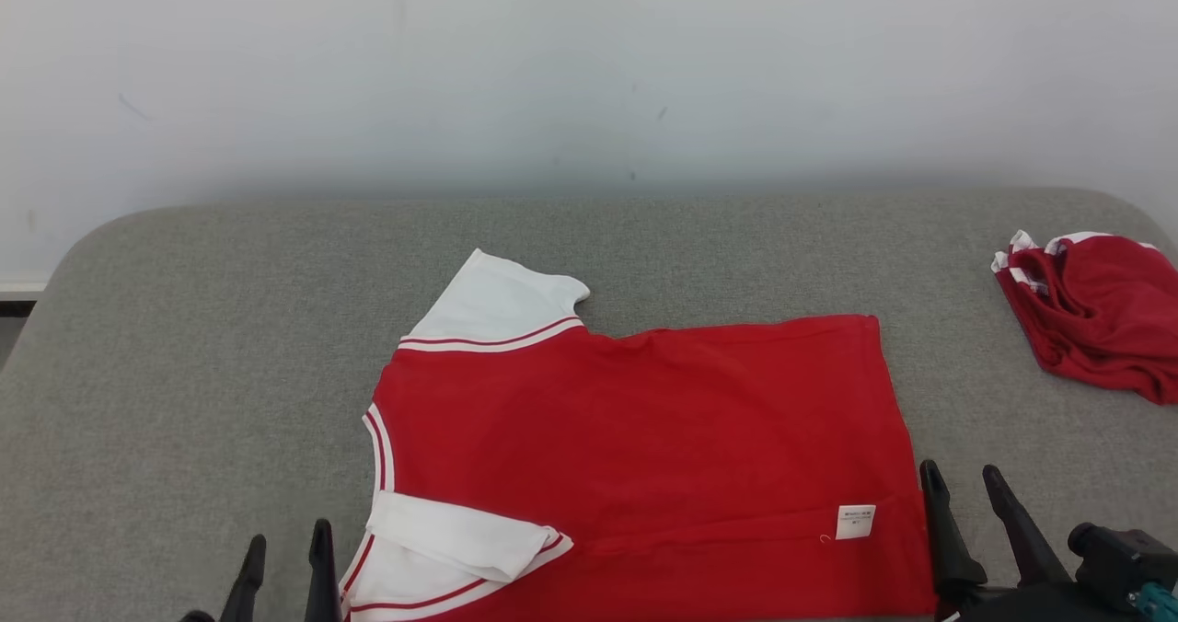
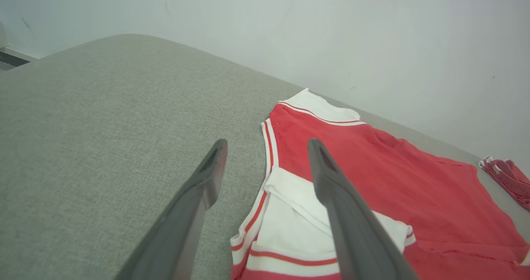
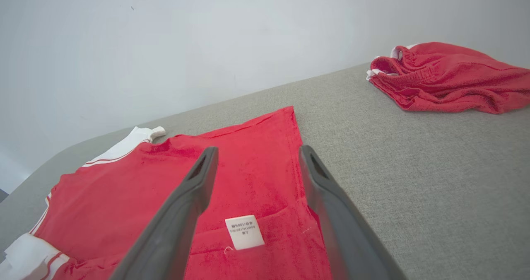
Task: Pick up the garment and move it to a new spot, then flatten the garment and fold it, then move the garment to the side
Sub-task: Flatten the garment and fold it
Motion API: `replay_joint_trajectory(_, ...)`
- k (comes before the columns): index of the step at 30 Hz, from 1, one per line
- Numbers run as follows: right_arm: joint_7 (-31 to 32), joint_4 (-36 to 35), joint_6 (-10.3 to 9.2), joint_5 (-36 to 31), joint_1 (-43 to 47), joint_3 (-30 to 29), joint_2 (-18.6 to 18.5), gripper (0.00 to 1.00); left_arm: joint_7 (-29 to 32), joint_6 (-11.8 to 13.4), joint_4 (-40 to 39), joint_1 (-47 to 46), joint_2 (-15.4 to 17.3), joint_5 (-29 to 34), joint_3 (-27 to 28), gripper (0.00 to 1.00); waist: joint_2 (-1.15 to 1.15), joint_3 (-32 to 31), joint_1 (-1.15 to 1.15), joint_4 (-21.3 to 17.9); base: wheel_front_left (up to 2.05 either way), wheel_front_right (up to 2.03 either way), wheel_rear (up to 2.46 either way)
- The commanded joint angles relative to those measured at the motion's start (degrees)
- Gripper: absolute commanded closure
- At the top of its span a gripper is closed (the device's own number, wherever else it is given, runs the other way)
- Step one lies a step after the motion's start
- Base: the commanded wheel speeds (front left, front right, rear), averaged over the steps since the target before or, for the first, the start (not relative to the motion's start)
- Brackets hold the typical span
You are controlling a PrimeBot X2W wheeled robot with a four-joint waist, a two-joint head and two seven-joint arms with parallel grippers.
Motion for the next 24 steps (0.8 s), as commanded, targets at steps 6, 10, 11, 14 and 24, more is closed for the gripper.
replay_joint_trajectory(6, -5.4, -1.8, -0.15, -2.6, -2.3, 1.5, 1.1, 0.0, -0.2, -1.0, -4.9, -2.3, -2.4, 7.2, 3.3, 0.0, 0.0, -0.6, 0.0, -0.4, 0.0, 0.0, 0.0)
replay_joint_trajectory(10, -8.4, -1.7, -0.15, -4.5, -3.5, 3.4, 0.9, 0.0, -0.2, -3.0, -5.8, -3.9, -2.0, 13.4, 3.3, 0.0, 0.0, -0.9, 0.0, -1.3, 0.0, 0.0, 0.0)
replay_joint_trajectory(11, -9.0, -1.6, -0.15, -4.8, -3.7, 3.5, 0.9, 0.0, -0.2, -2.9, -5.9, -3.9, -2.1, 14.2, 3.5, 0.0, 0.0, -0.9, 0.0, -1.5, 0.0, 0.0, 0.0)
replay_joint_trajectory(14, -10.2, -1.3, -0.15, -5.5, -3.9, 3.7, 1.4, 0.0, -0.2, -3.5, -6.4, -3.8, -2.4, 16.0, 4.3, 0.0, 0.0, -1.1, 0.0, -2.1, 0.0, 0.0, 0.0)
replay_joint_trajectory(24, -11.2, -0.8, -0.15, -7.2, -2.8, 4.8, 1.9, 0.0, -0.2, -4.8, -7.9, -1.2, -3.2, 17.9, 7.3, 0.0, 0.0, -1.2, 0.0, -2.2, 0.0, 0.0, 0.0)
